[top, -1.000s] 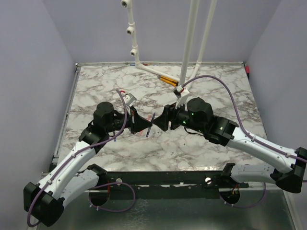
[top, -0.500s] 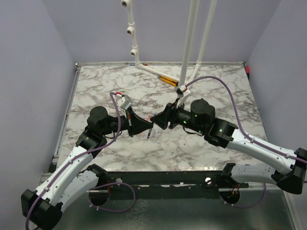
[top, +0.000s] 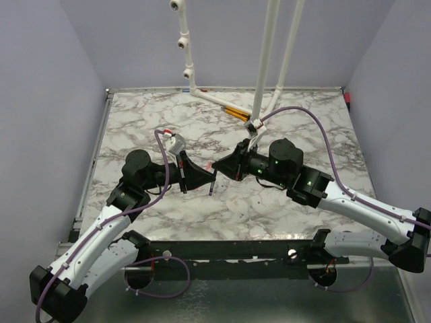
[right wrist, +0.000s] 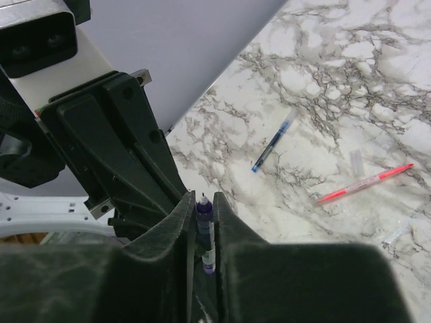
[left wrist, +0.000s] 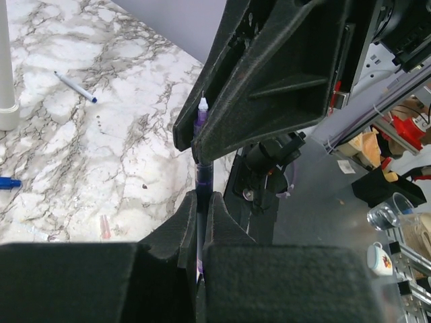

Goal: Insert the pens into the pen caps

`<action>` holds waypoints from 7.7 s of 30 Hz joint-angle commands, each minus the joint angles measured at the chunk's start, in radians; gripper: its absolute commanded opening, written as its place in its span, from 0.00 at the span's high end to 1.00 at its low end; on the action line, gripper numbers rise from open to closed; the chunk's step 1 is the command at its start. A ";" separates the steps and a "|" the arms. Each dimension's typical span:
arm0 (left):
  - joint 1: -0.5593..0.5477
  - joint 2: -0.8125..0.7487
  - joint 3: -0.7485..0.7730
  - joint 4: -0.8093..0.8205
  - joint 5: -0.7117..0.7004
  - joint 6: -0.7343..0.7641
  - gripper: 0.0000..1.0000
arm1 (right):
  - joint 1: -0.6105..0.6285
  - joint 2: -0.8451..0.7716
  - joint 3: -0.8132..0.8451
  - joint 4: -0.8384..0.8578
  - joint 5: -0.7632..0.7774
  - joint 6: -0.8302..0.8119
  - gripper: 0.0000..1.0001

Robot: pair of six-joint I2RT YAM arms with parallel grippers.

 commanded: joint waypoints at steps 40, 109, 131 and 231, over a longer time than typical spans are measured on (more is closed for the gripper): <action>-0.006 0.036 -0.014 0.023 0.035 -0.020 0.73 | -0.004 0.054 0.038 0.087 -0.053 -0.047 0.99; -0.004 -0.214 0.052 -0.450 -0.784 0.161 1.00 | -0.004 0.810 0.590 -0.481 0.167 -0.280 0.44; 0.004 -0.218 0.055 -0.457 -0.817 0.164 1.00 | -0.048 1.140 0.832 -0.559 0.170 -0.324 0.51; 0.048 -0.196 0.059 -0.454 -0.763 0.173 1.00 | 0.139 0.440 -0.096 -0.534 -0.130 -1.247 0.89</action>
